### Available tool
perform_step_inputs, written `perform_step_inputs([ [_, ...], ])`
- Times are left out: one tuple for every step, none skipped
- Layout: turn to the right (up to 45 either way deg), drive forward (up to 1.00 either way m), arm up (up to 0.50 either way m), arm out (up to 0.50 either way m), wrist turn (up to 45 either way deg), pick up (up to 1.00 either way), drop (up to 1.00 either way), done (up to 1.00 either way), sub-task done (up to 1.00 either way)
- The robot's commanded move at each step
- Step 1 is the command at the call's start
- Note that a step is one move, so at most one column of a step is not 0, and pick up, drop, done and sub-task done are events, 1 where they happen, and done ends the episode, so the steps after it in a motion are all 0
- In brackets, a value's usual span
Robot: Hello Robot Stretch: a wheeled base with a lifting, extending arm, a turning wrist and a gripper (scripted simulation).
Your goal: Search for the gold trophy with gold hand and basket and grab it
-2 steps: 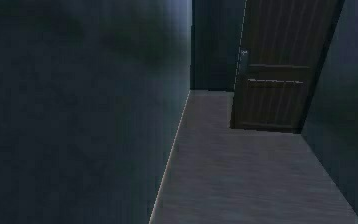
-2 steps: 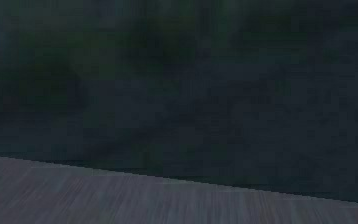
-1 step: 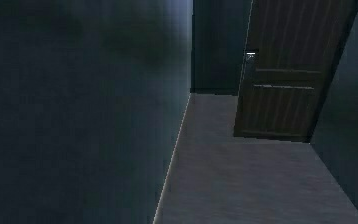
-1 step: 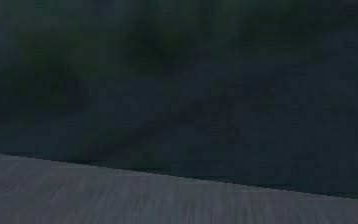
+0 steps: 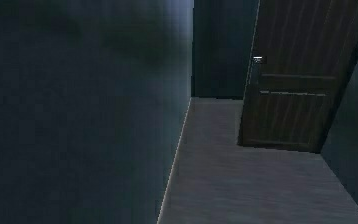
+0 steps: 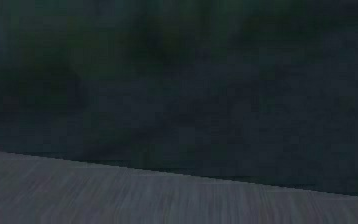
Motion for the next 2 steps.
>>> perform_step_inputs([
  [12.0, 0.00, 0.00, 0.00, 0.0, 0.00, 0.00, 0.00, 0.00],
  [0.0, 1.00, 0.00, 0.00, 0.0, 0.00, 0.00, 0.00, 0.00],
])
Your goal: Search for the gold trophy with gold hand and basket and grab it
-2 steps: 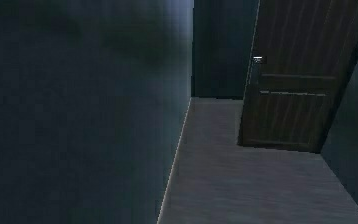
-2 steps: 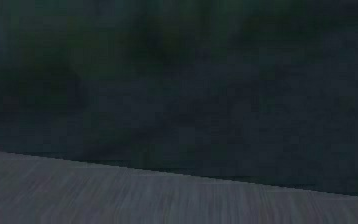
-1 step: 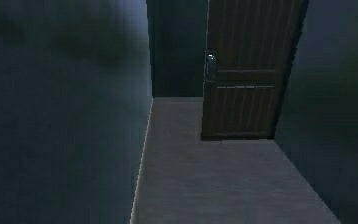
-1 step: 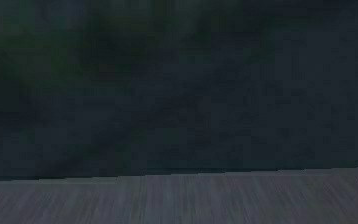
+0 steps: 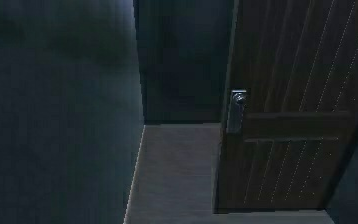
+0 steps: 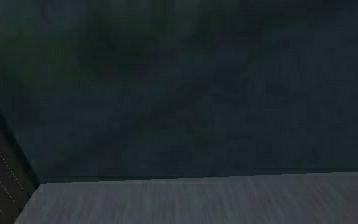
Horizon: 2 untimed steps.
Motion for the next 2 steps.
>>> perform_step_inputs([
  [0.0, 1.00, 0.00, 0.00, 0.0, 0.00, 0.00, 0.00, 0.00],
  [6.0, 0.00, 0.00, 0.00, 0.0, 0.00, 0.00, 0.00, 0.00],
])
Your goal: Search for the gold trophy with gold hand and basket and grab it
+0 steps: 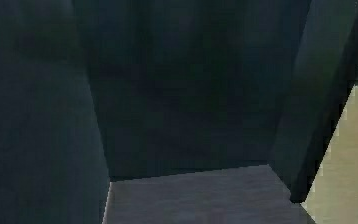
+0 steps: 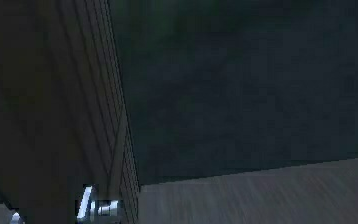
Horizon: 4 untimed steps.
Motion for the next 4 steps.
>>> perform_step_inputs([
  [0.0, 0.25, 0.00, 0.00, 0.0, 0.00, 0.00, 0.00, 0.00],
  [30.0, 0.00, 0.00, 0.00, 0.0, 0.00, 0.00, 0.00, 0.00],
  [0.0, 0.30, 0.00, 0.00, 0.0, 0.00, 0.00, 0.00, 0.00],
  [30.0, 0.00, 0.00, 0.00, 0.0, 0.00, 0.00, 0.00, 0.00],
])
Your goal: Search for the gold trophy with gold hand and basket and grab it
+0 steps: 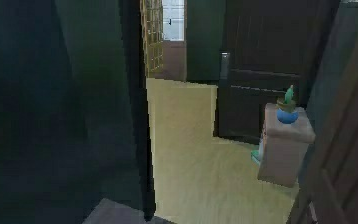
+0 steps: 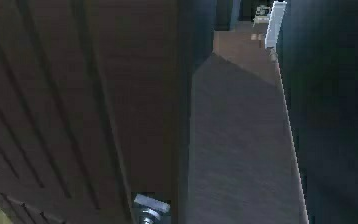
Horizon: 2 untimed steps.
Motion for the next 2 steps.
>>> perform_step_inputs([
  [0.0, 1.00, 0.00, 0.00, 0.0, 0.00, 0.00, 0.00, 0.00],
  [12.0, 0.00, 0.00, 0.00, 0.0, 0.00, 0.00, 0.00, 0.00],
])
